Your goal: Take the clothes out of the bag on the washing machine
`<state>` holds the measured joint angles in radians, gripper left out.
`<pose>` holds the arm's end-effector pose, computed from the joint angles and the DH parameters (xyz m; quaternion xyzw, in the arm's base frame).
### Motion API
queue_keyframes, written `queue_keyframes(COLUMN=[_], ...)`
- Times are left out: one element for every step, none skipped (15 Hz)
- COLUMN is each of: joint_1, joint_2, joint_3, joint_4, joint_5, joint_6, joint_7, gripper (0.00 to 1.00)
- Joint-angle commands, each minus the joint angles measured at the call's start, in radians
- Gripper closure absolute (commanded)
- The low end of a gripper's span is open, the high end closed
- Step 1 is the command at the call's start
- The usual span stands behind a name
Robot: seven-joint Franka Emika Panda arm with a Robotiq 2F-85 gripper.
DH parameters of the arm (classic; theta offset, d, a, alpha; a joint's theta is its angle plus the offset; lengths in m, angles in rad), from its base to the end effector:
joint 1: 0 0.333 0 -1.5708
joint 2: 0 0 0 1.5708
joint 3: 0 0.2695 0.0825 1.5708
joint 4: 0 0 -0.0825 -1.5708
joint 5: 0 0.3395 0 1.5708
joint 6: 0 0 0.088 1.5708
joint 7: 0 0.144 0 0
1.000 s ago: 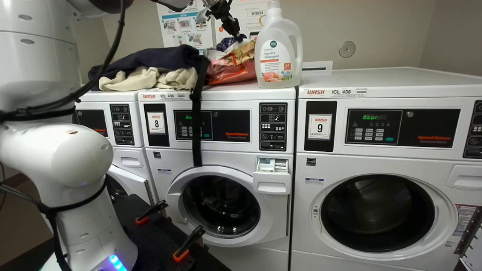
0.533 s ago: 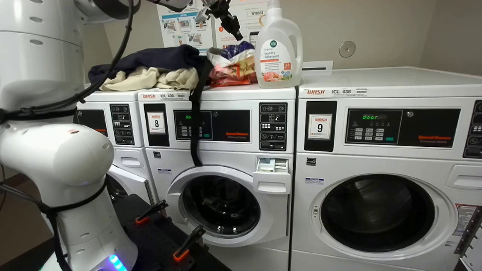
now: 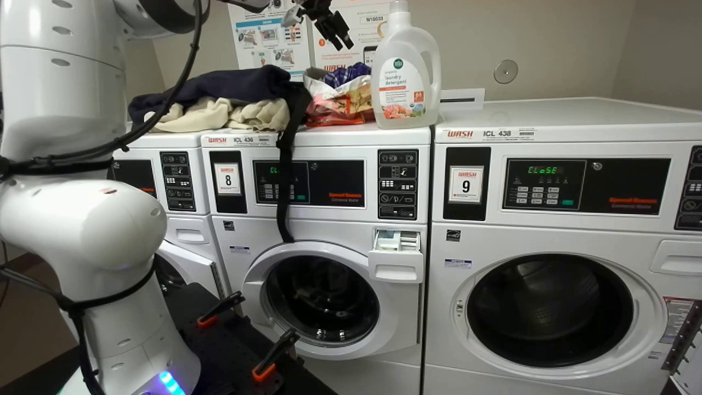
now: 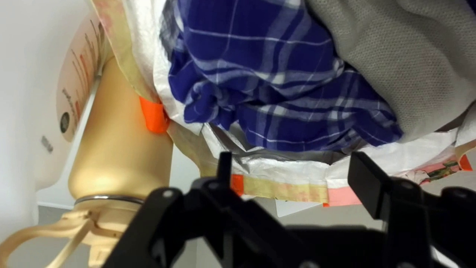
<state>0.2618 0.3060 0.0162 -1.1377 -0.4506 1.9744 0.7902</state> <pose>0.6215 0.1311 0.6198 0.9180 -0.2096 0.3315 0.0584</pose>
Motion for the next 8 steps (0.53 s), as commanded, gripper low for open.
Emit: queue_keyframes(joint_1=[0.011, 0.013, 0.014, 0.013, 0.010, 0.005, 0.001, -0.006], joint_2=[0.029, 0.032, 0.032, 0.033, 0.030, 0.028, 0.026, 0.024], joint_3=[0.004, 0.004, 0.002, 0.001, -0.001, -0.002, -0.004, -0.006], joint_4=[0.068, 0.073, 0.071, 0.065, 0.051, 0.033, 0.017, -0.007], joint_5=[0.002, 0.001, 0.000, 0.001, 0.003, 0.004, 0.004, 0.010], joint_6=[-0.042, -0.042, -0.039, -0.035, -0.029, -0.019, -0.009, 0.004], joint_7=[-0.018, -0.017, -0.017, -0.016, -0.014, -0.012, -0.007, -0.002], gripper=[0.00, 0.00, 0.00, 0.00, 0.00, 0.00, 0.00, 0.00])
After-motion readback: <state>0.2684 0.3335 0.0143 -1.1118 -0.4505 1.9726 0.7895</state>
